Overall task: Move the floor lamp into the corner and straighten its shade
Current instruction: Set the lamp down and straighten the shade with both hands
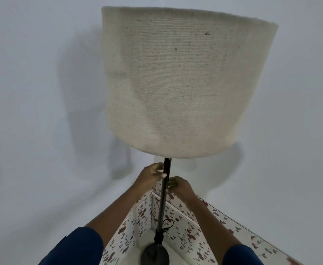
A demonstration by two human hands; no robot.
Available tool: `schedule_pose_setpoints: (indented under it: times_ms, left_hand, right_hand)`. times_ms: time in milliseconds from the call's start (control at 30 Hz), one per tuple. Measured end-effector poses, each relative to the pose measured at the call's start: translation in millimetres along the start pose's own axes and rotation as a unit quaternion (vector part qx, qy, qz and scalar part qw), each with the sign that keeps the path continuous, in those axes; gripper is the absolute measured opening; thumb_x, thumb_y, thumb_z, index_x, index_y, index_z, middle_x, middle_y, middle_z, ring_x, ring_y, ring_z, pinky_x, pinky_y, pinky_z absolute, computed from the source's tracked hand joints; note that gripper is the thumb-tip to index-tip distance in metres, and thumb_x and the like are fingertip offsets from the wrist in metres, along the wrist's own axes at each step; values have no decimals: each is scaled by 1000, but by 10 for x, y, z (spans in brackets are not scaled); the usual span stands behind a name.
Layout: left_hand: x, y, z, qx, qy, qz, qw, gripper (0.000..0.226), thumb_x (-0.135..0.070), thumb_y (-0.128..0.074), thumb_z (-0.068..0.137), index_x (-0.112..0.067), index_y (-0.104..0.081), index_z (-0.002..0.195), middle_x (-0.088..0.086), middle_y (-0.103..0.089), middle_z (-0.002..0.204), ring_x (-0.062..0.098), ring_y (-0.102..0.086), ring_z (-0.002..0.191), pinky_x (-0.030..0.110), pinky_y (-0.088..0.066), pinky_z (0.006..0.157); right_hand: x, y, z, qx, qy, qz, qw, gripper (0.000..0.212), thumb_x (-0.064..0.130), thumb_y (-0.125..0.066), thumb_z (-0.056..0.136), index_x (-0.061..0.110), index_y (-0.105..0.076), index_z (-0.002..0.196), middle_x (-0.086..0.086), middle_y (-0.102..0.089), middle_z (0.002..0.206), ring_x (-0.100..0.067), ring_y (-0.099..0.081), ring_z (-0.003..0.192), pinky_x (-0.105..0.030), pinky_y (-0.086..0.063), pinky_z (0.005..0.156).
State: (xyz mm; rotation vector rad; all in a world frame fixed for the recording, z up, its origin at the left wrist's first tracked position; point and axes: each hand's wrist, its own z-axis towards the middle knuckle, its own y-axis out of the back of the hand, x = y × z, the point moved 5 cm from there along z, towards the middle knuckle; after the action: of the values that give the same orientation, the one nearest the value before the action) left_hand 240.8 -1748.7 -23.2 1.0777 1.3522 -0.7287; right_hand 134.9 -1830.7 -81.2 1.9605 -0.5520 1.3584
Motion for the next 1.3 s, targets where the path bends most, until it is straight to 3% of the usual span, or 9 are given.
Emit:
schedule_pose_setpoints:
  times_ms: [367,567,833,900,967,1067,1167,1233,1300]
  left_hand:
    - [-436,452,-639,-120,-57,-70,989,28,-11,-56,87,-11,-56,115,10,-61,120,28,-56,117,39,-47,93]
    - [-795,907,-1036,-193,-114,-103,969,19,-13,-51,89,-16,-57,107,9,-58,118,30,-55,116,41,-46,93]
    - [-1526,1202,-1309,-202,-208,-63,955,45,-38,-43,92,-27,-40,135,-4,-37,146,15,-41,129,40,-34,110]
    - [-1671,1165,-1287,-171,-214,-73,959,29,-35,-42,93,-35,-48,121,-19,-49,130,-1,-48,118,30,-36,106]
    - [-1816,1121,-1308,-150,-233,-68,958,16,-28,-40,94,-40,-49,91,-32,-57,96,-21,-52,86,11,-40,86]
    - [-1861,1089,-1294,-137,-238,-75,959,13,-27,-40,94,-35,-49,88,-22,-49,97,-14,-51,87,14,-38,80]
    - [-1854,1114,-1261,-145,-257,-63,953,17,-25,-41,94,-36,-48,84,-22,-45,92,-24,-52,75,13,-37,75]
    - [-1795,1173,-1179,-132,-242,-63,959,15,-32,-46,91,-31,-53,104,-14,-50,112,-15,-51,102,23,-39,92]
    - [-1778,1236,-1127,-120,-222,-59,966,54,-43,-51,86,-26,-37,136,-4,-34,145,9,-34,135,36,-30,111]
  right_hand:
    - [585,619,-923,-175,90,130,972,20,1,-56,82,20,-61,85,-5,-67,92,-22,-61,86,-27,-48,69]
    - [1156,859,-1606,-259,169,113,944,22,7,-58,83,15,-59,104,-3,-64,105,-22,-59,101,-41,-49,95]
    - [1754,972,-2056,-322,190,12,928,48,27,-64,82,17,-46,126,2,-47,131,-13,-41,122,-35,-38,100]
    - [1791,977,-2092,-339,189,24,921,49,28,-66,81,16,-46,124,-1,-48,134,-14,-43,120,-32,-38,95]
    - [1855,949,-2087,-326,199,38,923,54,27,-67,80,16,-43,127,-1,-45,137,-11,-43,114,-30,-38,91]
    - [1941,895,-2048,-294,217,52,929,61,26,-69,78,18,-40,131,-2,-40,142,-11,-42,116,-34,-40,96]
    - [1957,895,-2030,-290,225,54,929,64,27,-70,77,19,-39,132,-3,-38,143,-14,-42,123,-39,-41,102]
    - [1960,901,-2025,-287,229,54,929,66,27,-71,76,20,-39,133,-3,-37,144,-13,-40,124,-35,-40,100]
    - [1962,907,-2010,-283,234,54,929,69,27,-73,75,19,-37,134,-2,-35,145,-10,-39,119,-31,-38,98]
